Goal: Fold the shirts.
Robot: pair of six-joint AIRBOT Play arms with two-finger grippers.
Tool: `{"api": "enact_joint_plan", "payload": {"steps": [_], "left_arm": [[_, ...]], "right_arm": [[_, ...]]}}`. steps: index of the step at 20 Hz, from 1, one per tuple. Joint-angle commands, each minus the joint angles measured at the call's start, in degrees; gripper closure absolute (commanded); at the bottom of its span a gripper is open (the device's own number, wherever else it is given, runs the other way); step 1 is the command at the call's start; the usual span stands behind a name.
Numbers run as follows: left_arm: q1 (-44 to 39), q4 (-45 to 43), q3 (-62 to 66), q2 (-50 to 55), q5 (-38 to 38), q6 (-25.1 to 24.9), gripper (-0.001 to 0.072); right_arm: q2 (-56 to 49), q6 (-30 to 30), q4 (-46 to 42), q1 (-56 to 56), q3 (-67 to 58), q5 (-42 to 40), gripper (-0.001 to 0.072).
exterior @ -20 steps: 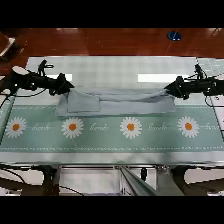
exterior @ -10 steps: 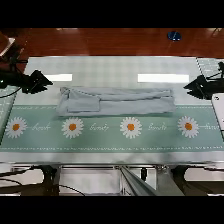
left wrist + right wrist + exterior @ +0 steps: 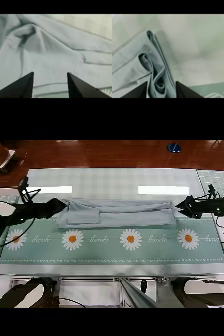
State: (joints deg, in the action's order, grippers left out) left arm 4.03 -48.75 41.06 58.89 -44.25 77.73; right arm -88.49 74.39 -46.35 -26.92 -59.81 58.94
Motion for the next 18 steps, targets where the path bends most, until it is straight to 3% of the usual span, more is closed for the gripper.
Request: {"api": "enact_joint_plan", "payload": {"steps": [1, 7, 8, 10, 11, 12, 13, 18], "left_arm": [[-7.2, 0.4, -2.2, -0.5, 5.4, 1.7, 0.0199], [-11.0, 0.9, -2.2, 2.1, 7.8, 3.1, 0.0199], [-11.0, 1.0, -2.2, 2.4, 7.6, 3.1, 0.02], [-11.0, 1.0, -2.2, 2.8, 7.6, 2.9, 0.0204], [-11.0, 1.0, -2.2, 2.9, 7.6, 2.9, 0.0298], [-11.0, 1.0, -2.2, 2.9, 7.5, 2.9, 0.0597], [-11.2, 1.3, -2.2, 2.9, 7.6, 2.6, 0.0688], [-18.6, 2.1, -1.4, 4.3, 11.6, 2.3, 0.0689]], "right_arm": [[-2.5, -1.2, 2.8, 2.1, 0.5, -1.2, 0.0293], [-5.6, -1.4, 3.0, 8.6, 0.5, 0.8, 0.03], [-5.6, -1.4, 3.0, 9.8, 0.3, 0.9, 0.0361], [-5.1, -1.8, 3.0, 10.7, -1.3, 3.0, 0.0687], [-4.3, -2.2, 2.9, 10.6, -2.2, 4.3, 0.0688], [-2.6, -2.3, 2.5, 10.1, -2.9, 5.8, 0.0688], [-0.5, -2.3, 2.0, 9.3, -3.0, 6.9, 0.0688], [18.6, -2.0, -6.9, 6.6, 0.3, 14.4, 0.0688]]}}
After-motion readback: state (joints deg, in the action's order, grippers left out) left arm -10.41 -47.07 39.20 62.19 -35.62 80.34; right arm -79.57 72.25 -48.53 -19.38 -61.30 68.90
